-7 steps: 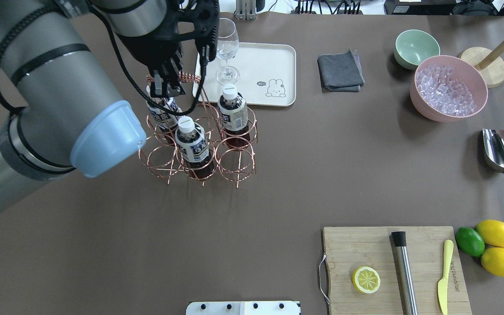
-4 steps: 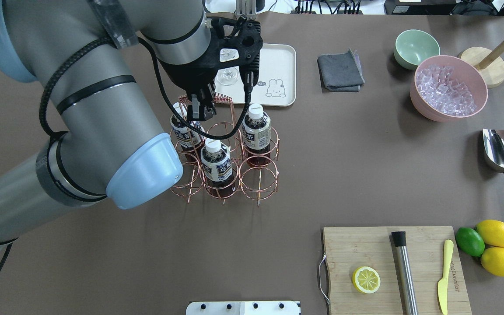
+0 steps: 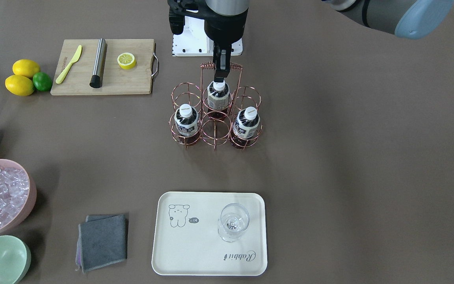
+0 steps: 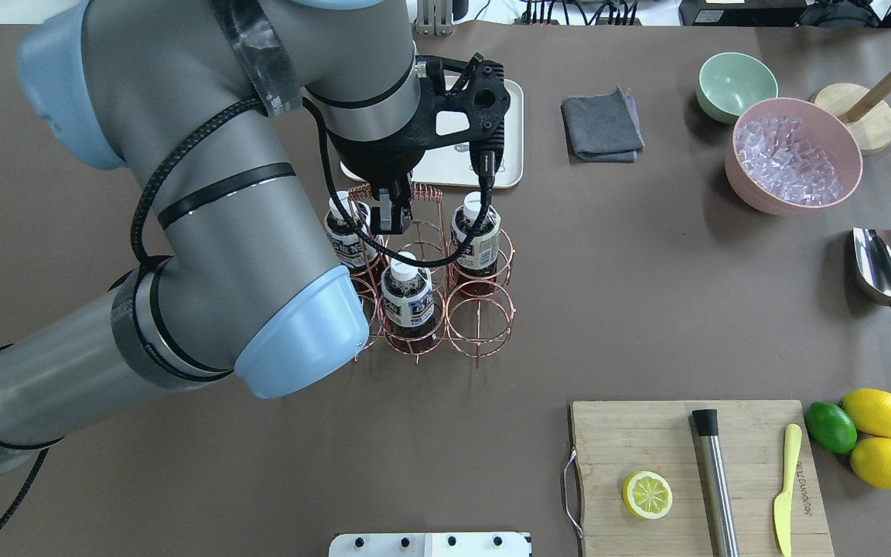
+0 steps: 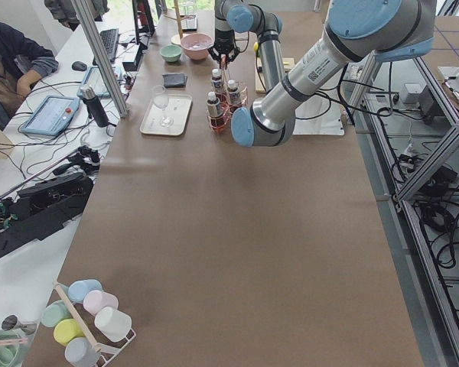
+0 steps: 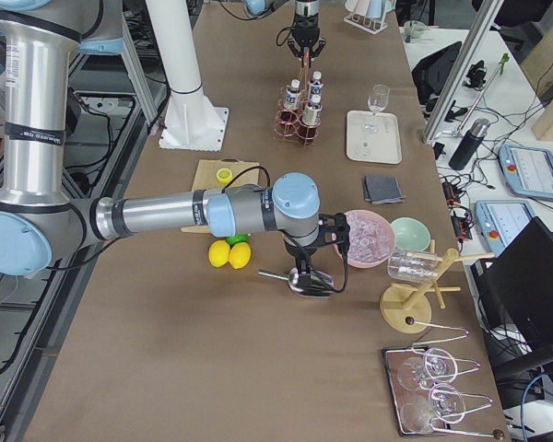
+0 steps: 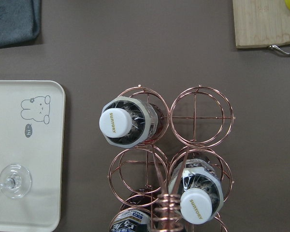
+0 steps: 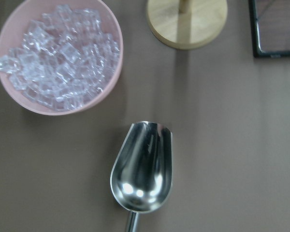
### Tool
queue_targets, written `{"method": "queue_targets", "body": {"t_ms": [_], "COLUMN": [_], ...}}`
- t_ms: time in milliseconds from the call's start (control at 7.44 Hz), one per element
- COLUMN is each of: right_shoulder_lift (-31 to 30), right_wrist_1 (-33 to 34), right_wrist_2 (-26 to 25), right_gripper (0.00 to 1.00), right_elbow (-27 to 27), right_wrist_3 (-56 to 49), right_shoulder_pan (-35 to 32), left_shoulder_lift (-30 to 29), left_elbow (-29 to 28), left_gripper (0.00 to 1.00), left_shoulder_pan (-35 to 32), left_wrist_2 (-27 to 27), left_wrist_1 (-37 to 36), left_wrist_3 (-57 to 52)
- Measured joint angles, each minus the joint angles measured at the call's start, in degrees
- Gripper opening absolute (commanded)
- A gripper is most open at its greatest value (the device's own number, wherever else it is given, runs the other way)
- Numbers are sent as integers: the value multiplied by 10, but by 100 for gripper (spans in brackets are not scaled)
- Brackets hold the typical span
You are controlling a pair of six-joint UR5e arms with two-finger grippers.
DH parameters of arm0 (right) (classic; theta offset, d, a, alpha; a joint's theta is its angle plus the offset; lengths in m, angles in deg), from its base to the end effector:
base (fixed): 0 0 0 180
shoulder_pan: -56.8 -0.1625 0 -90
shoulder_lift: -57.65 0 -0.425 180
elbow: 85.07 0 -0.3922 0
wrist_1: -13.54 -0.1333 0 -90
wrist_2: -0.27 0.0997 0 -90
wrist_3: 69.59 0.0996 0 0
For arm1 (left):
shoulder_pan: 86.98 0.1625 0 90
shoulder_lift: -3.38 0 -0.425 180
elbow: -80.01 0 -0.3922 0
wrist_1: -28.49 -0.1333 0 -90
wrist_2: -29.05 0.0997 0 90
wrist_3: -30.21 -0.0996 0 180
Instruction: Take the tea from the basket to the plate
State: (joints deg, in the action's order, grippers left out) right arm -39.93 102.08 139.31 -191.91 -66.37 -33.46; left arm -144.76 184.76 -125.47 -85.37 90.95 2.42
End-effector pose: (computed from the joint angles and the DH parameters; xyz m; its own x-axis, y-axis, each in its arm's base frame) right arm 0.0601 -0.4409 0.5663 0.6549 -0.0821 0.7513 -0.0413 0.9887 0.1440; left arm 0.4209 -0.4523 0.0048 0.0412 0.9964 0.0747 -0.6435 -0.0307 0.7648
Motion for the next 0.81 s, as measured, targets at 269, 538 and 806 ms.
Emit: {"method": "queue_targets", "body": {"t_ms": [269, 538, 806], "right_shoulder_lift": [2, 15, 57], "right_wrist_1": [-161, -302, -400], "right_wrist_2": [0, -10, -16], "right_gripper": [100, 100, 100], "right_elbow": [-1, 0, -1], "right_wrist_3": [60, 99, 189], "right_shoulder_pan": [46, 98, 136], "left_shoulder_lift": [-2, -2, -2], "left_elbow": [-4, -5, -5], "left_gripper": [0, 0, 0], "left_shoulder_pan": [5, 7, 7], "left_wrist_2": [3, 3, 3], "left_wrist_1": [0, 0, 1], "left_wrist_3": [5, 9, 16]}}
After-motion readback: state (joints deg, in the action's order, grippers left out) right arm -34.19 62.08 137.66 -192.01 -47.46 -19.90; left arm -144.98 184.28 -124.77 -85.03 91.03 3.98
